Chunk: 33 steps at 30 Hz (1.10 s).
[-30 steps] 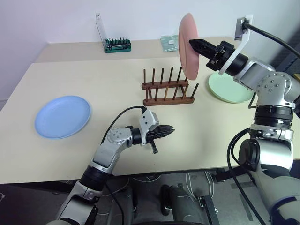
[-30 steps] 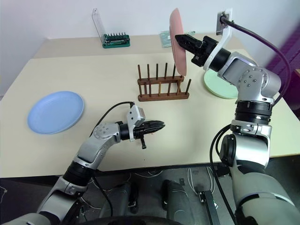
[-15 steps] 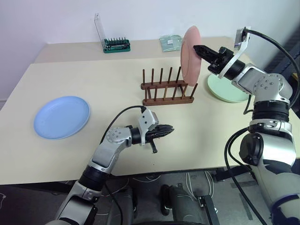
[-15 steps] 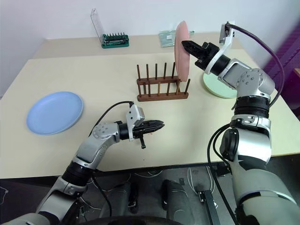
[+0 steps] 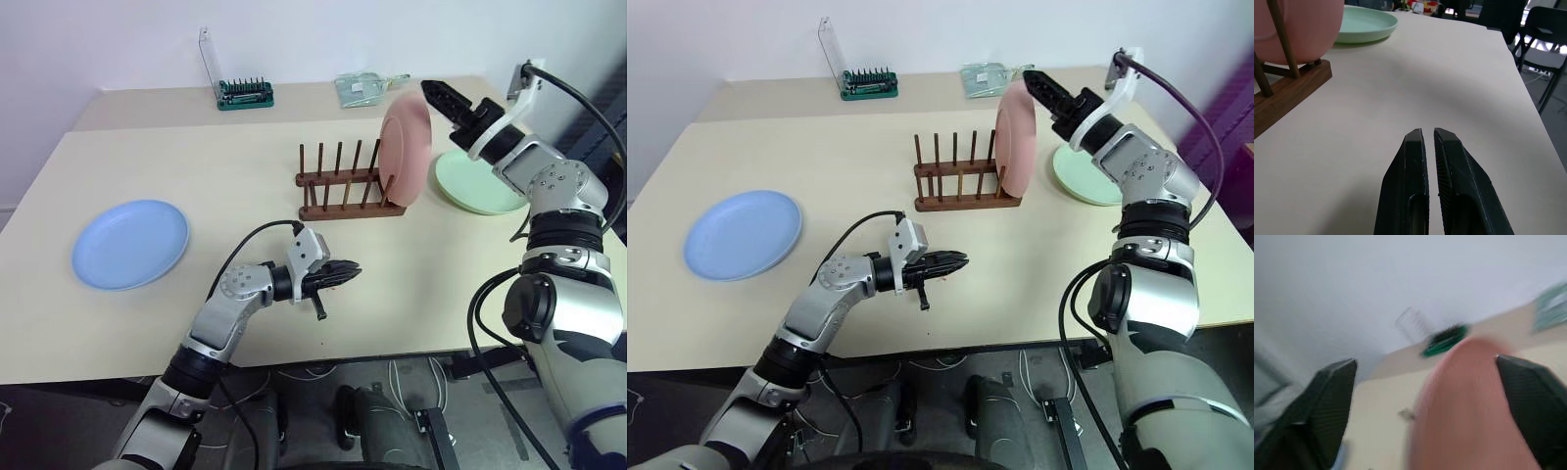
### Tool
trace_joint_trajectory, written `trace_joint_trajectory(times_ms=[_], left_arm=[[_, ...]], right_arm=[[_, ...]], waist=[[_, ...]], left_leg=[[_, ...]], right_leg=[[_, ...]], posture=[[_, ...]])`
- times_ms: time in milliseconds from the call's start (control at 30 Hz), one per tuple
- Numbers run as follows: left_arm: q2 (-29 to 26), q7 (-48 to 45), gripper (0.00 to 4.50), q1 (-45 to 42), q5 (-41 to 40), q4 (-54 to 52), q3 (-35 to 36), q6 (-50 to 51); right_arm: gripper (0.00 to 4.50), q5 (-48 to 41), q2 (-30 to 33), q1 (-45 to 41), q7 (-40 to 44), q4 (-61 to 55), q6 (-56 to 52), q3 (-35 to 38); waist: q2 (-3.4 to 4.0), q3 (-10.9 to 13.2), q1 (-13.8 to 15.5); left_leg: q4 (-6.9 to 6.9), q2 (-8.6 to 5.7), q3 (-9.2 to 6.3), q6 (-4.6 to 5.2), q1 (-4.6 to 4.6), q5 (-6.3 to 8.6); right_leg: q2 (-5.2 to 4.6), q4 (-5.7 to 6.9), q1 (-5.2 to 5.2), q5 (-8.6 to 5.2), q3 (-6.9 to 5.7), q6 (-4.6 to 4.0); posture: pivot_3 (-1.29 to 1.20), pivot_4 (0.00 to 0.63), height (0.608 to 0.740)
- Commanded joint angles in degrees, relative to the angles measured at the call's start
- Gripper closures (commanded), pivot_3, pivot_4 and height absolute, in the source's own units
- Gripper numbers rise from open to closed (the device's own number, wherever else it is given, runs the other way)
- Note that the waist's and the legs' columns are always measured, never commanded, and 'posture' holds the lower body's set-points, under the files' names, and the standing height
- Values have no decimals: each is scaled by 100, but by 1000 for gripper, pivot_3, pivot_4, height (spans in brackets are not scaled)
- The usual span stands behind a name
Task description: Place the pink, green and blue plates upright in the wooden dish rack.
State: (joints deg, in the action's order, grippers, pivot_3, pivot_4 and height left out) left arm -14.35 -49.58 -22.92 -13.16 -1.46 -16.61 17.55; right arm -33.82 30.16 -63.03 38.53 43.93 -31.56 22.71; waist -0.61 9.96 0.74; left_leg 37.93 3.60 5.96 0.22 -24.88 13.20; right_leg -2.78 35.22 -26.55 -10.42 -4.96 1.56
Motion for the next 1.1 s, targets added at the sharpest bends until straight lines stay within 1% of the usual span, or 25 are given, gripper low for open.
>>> trace_joint_trajectory(times_ms=[33, 100, 200, 333, 400, 500, 733, 767, 800, 833, 900, 1000, 1033, 1100], left_arm=[[-6, 18, 4178, -14, -94, -311, 50, 17], [-5, 22, 4178, 11, -110, -350, 41, 58], [-9, -9, 4178, 41, -126, -390, 12, 100], [15, -51, 4178, -15, -101, -317, -28, 69], [26, -62, 4178, -63, -72, -282, -40, 44], [33, -59, 4178, -88, -69, -267, -31, 50], [-12, -24, 4178, 21, -78, -377, -32, 92], [-21, -15, 4178, 41, -80, -398, -32, 100], [-27, -5, 4178, 59, -81, -418, -32, 107], [-29, 5, 4178, 65, -83, -435, -32, 120], [-31, 30, 4178, 81, -87, -464, -29, 146], [-34, 55, 4178, 104, -91, -493, -24, 169], [-35, 57, 4178, 108, -91, -496, -24, 172], [-36, 61, 4178, 113, -90, -494, -23, 172]], right_arm=[[165, 160, 417, 173, -156, -468, 610, 255], [165, 570, 698, 562, -105, -700, 927, -12], [165, 1449, 1107, 1234, 171, -1018, 1515, -794], [165, 2768, 1517, 1789, 322, -778, 2650, -1851], [165, 3151, 1544, 1818, 293, -463, 3037, -2147], [165, 3675, 1479, 1708, 173, 177, 3448, -2548], [165, 4350, 1177, 1087, -645, 1777, 3930, -2879], [693, 4430, 1133, 1018, -761, 1958, 3961, -2910], [1014, 4514, 1099, 967, -862, 2099, 3997, -2951], [1437, 4569, 1079, 926, -915, 2201, 4032, -2973], [2568, 4650, 1051, 889, -977, 2330, 4132, -2999], [4099, 4683, 1023, 882, -1033, 2408, 4229, -2976], [4460, 4694, 1022, 893, -1060, 2408, 4270, -2971], [4460, 4703, 1040, 954, -1167, 2337, 4393, -2949]], waist=[[0, 0, 8], [0, 0, 6], [0, 0, -9], [6, 0, -100], [6, 0, -151], [6, 0, -154], [6, 0, -148], [6, 0, -148], [6, 0, -147], [6, 0, -141], [6, 0, -137], [6, 0, -141], [6, 0, -141], [5, 0, -144]], left_leg=[[0, 0, -1, 0, -2, 0], [0, 0, 0, 0, -3, 0], [0, -3, 0, 0, -3, 0], [0, -4, 3, 1, 8, 0], [0, -2, 1, 1, 9, 0], [0, -2, 1, 1, 12, 0], [1, -4, 6, 1, 12, 0], [1, -4, 6, 1, 12, 0], [1, -4, 5, 1, 12, 0], [1, -3, 5, 1, 12, 0], [1, -4, 6, 1, 12, 0], [1, -4, 7, 1, 13, 0], [2, -4, 7, 1, 13, 0], [1, -4, 6, 1, 19, 0]], right_leg=[[-1, -1, 0, -1, 0, -1], [-4, -3, 0, -1, 0, -1], [-6, -5, 1, -8, 1, -8], [4, 1, 1, -10, 8, -12], [10, 3, 0, -11, 8, -14], [14, 4, 1, -10, 11, -12], [11, 3, 2, -10, 14, -14], [11, 3, 2, -10, 15, -13], [12, 4, 2, -10, 15, -13], [12, 4, 2, -8, 15, -11], [11, 4, 4, -6, 15, -7], [10, 4, 5, -3, 16, -2], [10, 4, 5, -2, 16, 0], [11, 4, 11, -1, 16, 1]], posture=[[0, 150, 730], [0, 150, 730], [0, 150, 730], [0, 150, 730], [0, 150, 730], [0, 150, 730], [0, 150, 730], [0, 150, 730], [0, 150, 730], [0, 150, 730], [0, 150, 730], [0, 150, 730], [0, 150, 730], [0, 150, 730]])
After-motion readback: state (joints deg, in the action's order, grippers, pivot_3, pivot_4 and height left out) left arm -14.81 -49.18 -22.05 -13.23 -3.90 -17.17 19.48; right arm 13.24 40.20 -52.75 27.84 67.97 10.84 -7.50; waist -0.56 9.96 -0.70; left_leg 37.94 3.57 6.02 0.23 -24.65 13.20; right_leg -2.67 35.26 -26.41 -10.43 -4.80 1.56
